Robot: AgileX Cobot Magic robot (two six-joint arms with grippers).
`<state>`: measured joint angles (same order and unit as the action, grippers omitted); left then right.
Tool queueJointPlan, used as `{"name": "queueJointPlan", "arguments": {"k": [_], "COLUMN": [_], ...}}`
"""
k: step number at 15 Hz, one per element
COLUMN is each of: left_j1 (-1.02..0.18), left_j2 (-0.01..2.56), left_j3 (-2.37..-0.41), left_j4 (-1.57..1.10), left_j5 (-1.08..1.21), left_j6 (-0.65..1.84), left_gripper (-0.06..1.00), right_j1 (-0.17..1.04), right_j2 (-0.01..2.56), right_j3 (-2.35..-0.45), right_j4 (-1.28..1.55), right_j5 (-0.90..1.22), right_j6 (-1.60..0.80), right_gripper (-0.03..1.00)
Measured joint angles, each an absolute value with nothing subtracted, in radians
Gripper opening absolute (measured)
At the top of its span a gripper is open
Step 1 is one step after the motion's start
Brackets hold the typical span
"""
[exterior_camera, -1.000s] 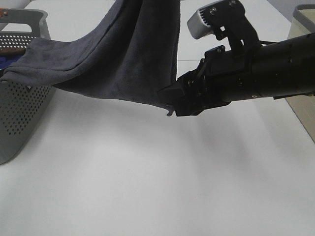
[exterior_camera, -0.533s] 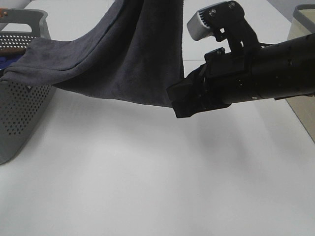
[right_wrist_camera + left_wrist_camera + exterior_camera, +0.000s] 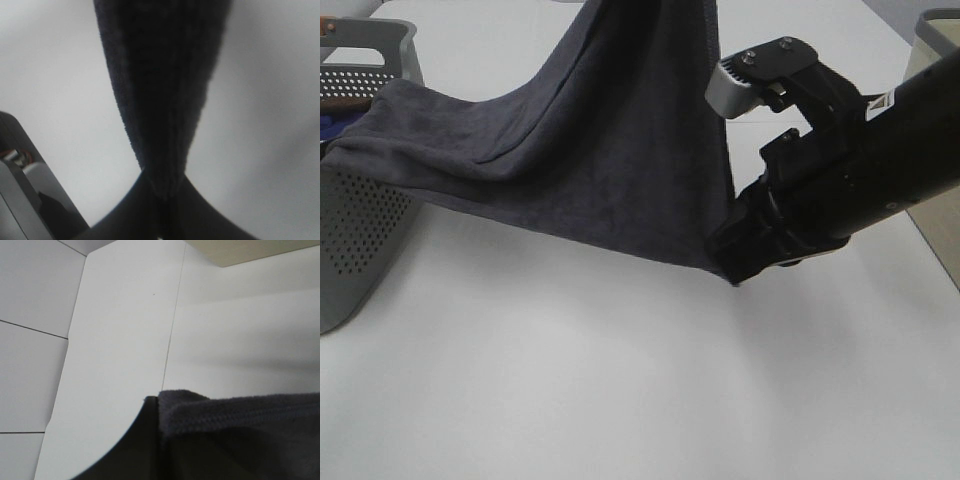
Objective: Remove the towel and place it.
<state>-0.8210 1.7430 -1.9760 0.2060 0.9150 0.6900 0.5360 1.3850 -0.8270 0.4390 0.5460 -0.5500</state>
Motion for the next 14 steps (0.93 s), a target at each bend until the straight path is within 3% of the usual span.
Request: {"name": "queueJointPlan", "arguments": {"k": [2, 4, 8, 12, 14], "left_j1": [-0.793, -0.778, -0.751, -0.631, -0.542], "left_j2": [1.755, 1.756, 1.756, 1.756, 1.764], "left_j3": [-1.976, -1.976, -1.976, -1.976, -1.976], "left_j4": [0.214, 0.231, 0.273, 0.281, 0.262], "left_j5": [0.912, 0.858, 0.681, 0.451, 0.219], "left_j6": [0.69, 0.689, 0.681, 0.611, 0.56], "left_gripper": [0.0, 0.0, 0.0, 0.0, 0.0], "right_j1": [0.536, 0.536, 0.536, 0.536, 0.536], "right_j2": [1.38, 1.38, 1.39, 1.459, 1.563], "right_j3": [-0.95, -1.077, -1.351, -1.594, -1.735], "right_j4": [0.079, -0.121, -0.286, -0.443, -0.545], "right_j5": [0.732, 0.867, 0.919, 0.927, 0.902], "right_j6": [-0.231, -0.11, -0.084, -0.109, -0.155], "right_gripper": [0.01, 0.01, 0.01, 0.01, 0.01]}}
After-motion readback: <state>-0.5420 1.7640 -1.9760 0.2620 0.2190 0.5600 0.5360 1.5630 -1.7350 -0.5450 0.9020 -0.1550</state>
